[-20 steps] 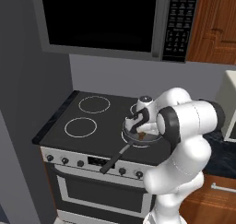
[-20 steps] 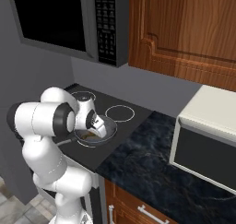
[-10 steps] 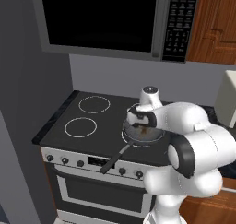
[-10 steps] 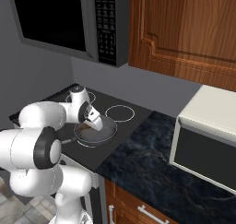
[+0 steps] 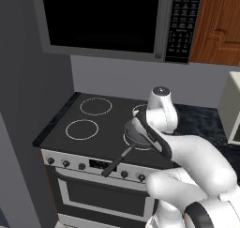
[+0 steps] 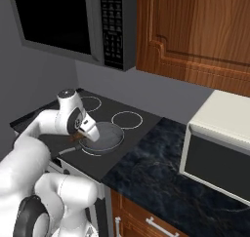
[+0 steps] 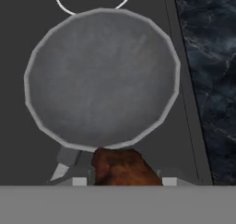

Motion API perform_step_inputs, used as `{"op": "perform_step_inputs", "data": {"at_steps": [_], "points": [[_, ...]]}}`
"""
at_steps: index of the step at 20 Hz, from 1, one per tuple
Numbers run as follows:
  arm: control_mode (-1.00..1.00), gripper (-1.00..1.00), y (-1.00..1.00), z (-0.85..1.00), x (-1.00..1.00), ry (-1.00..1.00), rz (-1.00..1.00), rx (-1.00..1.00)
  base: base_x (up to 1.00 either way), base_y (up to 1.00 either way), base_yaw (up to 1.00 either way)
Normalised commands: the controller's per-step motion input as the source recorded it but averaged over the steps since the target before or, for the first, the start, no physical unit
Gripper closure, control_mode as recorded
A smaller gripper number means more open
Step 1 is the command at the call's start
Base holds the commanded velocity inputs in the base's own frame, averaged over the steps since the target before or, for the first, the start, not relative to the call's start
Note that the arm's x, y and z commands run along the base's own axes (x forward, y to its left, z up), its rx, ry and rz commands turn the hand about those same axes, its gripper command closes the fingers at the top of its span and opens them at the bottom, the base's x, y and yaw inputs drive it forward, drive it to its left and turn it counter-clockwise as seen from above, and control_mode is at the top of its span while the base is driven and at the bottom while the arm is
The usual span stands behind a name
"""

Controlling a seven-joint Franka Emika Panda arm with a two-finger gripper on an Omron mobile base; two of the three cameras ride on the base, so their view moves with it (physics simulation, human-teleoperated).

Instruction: Take the chicken drumsticks from the pan and place one on each plate on the dining counter.

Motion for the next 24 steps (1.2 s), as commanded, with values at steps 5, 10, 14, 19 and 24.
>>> {"op": "perform_step_inputs", "data": {"at_steps": [5,10,14,19,24], "points": [[-1.00,1.00,0.00,0.45,-0.75,0.04,-0.05,0.02,0.00,0.00,0.00],[-1.00,1.00,0.00,0.23,-0.56,0.16,-0.02,0.00,0.00,0.00,0.00],[-1.00,1.00,0.00,-0.02,-0.15,0.16,0.00,-0.04,0.00,0.00,0.00],[1.00,1.00,0.00,0.00,0.00,0.00,0.00,0.00,-0.03,0.00,0.00],[1.00,1.00,0.00,0.00,0.00,0.00,0.00,0.00,-0.70,-0.04,0.00]]}}
